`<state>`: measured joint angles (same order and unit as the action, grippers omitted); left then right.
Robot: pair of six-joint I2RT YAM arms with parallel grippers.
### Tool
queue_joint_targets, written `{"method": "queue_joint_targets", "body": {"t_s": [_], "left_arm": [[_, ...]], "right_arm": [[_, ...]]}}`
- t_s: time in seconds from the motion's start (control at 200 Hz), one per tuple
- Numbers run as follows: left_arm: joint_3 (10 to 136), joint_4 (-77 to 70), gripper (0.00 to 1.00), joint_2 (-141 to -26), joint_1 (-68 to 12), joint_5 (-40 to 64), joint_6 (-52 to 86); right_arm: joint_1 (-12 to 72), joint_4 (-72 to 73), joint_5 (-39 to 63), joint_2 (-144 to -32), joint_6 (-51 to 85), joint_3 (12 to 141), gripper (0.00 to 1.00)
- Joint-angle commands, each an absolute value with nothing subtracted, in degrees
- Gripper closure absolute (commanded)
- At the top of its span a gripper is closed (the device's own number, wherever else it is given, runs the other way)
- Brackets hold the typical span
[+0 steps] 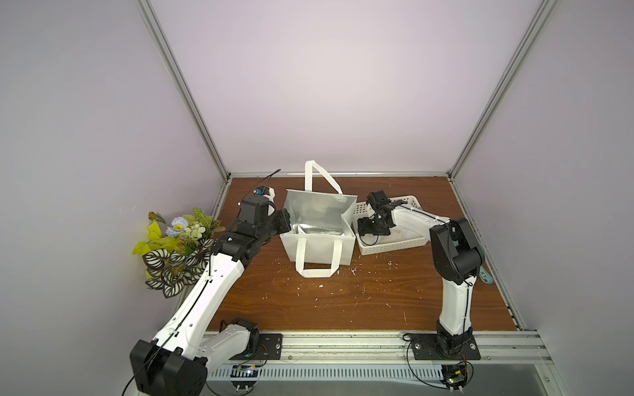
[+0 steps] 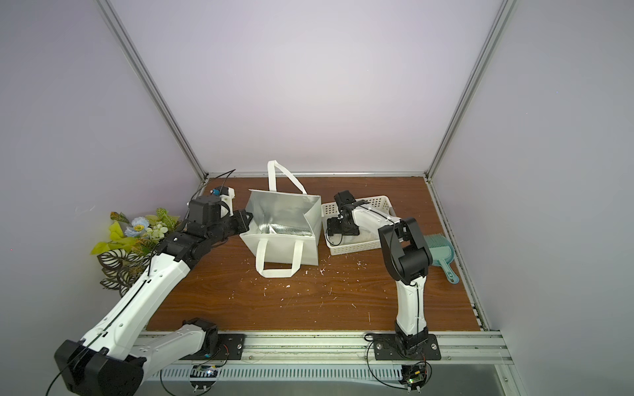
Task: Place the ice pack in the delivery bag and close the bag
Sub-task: Pick up the ice pack from the bin, then place the ice pack in the delivery bag.
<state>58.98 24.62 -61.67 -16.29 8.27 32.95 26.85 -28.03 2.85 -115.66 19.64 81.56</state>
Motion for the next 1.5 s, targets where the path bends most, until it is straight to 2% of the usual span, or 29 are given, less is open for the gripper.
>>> {"method": "queue_joint_targets", "body": {"t_s": [0.0, 0.05, 0.115, 0.17, 0.23, 0.32, 0.696, 0.841, 0.931, 1.076, 1.351, 1.491], "left_arm": [[60.5, 24.7, 0.99, -60.6, -16.6, 7.4, 32.3], [60.5, 24.8, 0.99, -60.6, -16.7, 7.5, 32.3], [60.6, 24.7, 0.99, -60.6, -16.7, 7.6, 32.3], [60.6, 24.7, 0.99, -60.6, -16.7, 7.6, 32.3], [60.6, 24.7, 0.99, -60.6, -16.6, 7.7, 32.2], [61.1, 24.9, 0.98, -61.0, -16.6, 8.3, 31.0], [65.0, 28.0, 0.98, -65.3, -15.9, 10.6, 25.0], [65.5, 27.9, 0.98, -66.3, -15.6, 11.8, 24.1], [65.9, 27.9, 0.98, -66.8, -15.7, 12.1, 23.9], [66.5, 27.9, 0.98, -67.1, -15.6, 13.0, 24.0], [65.8, 27.9, 0.98, -65.5, -15.6, 13.2, 24.3], [65.4, 27.9, 0.98, -64.7, -15.6, 13.1, 24.7]], "right_arm": [[28.4, -29.8, 2.1, -116.2, 19.2, 81.6, 0.28], [28.4, -30.0, 2.1, -116.0, 19.3, 81.6, 0.32], [28.4, -29.6, 1.9, -115.0, 19.3, 81.0, 0.45], [28.3, -29.3, 1.0, -113.6, 19.3, 80.6, 0.50], [28.0, -29.0, 0.7, -111.8, 19.1, 80.4, 0.66], [27.4, -28.0, 0.9, -108.3, 19.1, 79.9, 0.69], [26.6, -21.1, -1.4, -84.9, 14.2, 79.7, 0.65], [31.0, -18.1, -2.3, -78.7, 7.1, 84.7, 0.65], [37.5, -20.5, -4.9, -80.5, 0.4, 91.5, 0.64], [44.9, -26.2, -2.6, -87.6, -5.9, 101.8, 0.63], [49.5, -30.5, 4.0, -98.8, -11.7, 107.7, 0.63], [51.2, -37.1, 1.7, -104.9, -15.3, 109.9, 0.61]]}}
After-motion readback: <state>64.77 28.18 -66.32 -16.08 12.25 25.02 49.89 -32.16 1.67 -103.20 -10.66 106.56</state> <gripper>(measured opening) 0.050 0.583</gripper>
